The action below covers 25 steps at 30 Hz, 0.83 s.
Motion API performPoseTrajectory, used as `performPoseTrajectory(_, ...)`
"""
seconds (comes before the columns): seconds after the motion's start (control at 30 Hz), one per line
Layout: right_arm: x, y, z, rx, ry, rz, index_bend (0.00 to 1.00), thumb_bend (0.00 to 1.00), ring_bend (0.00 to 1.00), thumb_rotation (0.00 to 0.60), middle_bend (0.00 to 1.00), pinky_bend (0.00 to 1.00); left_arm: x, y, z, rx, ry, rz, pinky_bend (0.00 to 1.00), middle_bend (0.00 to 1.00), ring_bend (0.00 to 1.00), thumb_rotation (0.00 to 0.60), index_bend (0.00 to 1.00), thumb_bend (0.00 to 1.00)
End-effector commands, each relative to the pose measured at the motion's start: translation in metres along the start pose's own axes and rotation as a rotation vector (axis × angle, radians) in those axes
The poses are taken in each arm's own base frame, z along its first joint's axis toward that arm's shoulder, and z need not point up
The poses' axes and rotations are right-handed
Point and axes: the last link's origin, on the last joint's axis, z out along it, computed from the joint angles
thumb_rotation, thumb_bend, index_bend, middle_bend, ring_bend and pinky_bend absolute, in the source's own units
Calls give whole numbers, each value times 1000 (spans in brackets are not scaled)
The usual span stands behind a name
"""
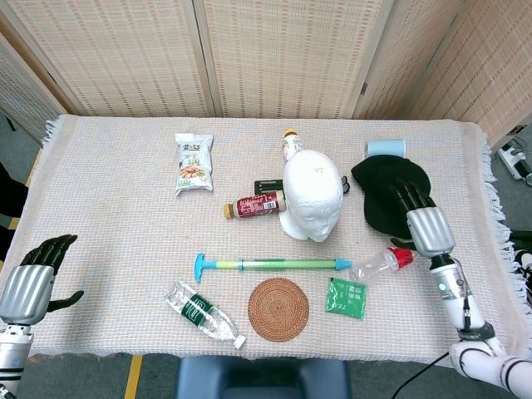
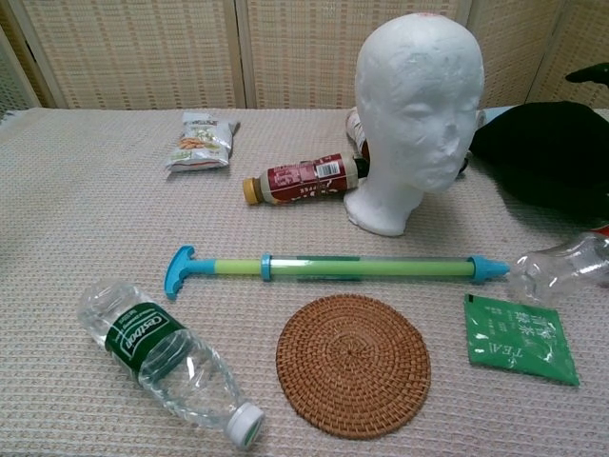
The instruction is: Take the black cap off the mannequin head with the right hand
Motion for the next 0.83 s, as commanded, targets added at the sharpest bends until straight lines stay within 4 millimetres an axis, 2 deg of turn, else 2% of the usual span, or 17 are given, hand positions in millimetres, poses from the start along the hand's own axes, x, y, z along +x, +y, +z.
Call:
performPoseTrajectory(0.03,29,12,-36,-48,33,-22,0,0,57,600,52,218,0,0,1,2,6,-1,261,167,152,600,140,96)
performPoseTrajectory(0.13,41,13,-65,-70,35,-17,1,4,123,600,125,271,-1,-1,2,4,13,2,261,166,152,600,140,96)
performPoseTrajectory(0.23,53,13,-94,-109,42,-14,14,24,125,600,132,271,-2,-1,2,10,17,0,261,166,152,600,140,97)
performPoseTrajectory(0.43,63,14,-132,-168,71,34,36,25,121,600,134,271,-3,-1,1,17,24,-1,261,166,152,600,140,95)
performPoseTrajectory(0.6,66,15,-145,-195,91,57,41,24,119,600,136,271,-1,-1,1,19,39,-6,260,166,152,600,140,96)
performPoseTrajectory(0.83,63,12,-148,-193,78,66,45,25,114,600,141,271,-2,-2,0,22,38,-6,260,166,152,600,140,96)
